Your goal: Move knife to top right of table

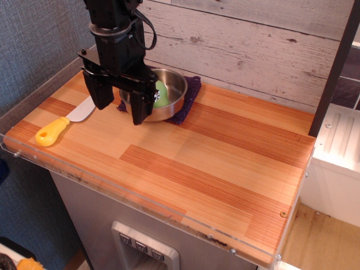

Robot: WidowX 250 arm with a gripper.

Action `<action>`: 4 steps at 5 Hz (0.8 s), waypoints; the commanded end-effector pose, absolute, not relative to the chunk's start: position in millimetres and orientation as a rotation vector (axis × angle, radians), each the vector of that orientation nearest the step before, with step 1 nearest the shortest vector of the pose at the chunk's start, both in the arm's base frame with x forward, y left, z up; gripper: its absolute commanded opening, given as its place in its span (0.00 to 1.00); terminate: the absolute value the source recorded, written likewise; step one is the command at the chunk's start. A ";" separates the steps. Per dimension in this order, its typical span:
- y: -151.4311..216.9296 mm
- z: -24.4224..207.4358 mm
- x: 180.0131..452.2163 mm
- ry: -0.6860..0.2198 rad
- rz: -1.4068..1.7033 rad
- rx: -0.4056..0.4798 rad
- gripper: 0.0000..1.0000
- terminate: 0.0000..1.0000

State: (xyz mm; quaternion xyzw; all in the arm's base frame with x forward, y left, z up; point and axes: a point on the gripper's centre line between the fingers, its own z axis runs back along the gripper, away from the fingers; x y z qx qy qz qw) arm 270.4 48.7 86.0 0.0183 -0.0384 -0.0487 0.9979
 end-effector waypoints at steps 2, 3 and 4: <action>83.9 81.4 253.5 -0.095 -0.074 0.053 1.00 0.00; 126.4 71.6 245.2 -0.103 -0.014 0.087 1.00 0.00; 170.1 56.1 237.0 -0.107 0.046 0.159 1.00 0.00</action>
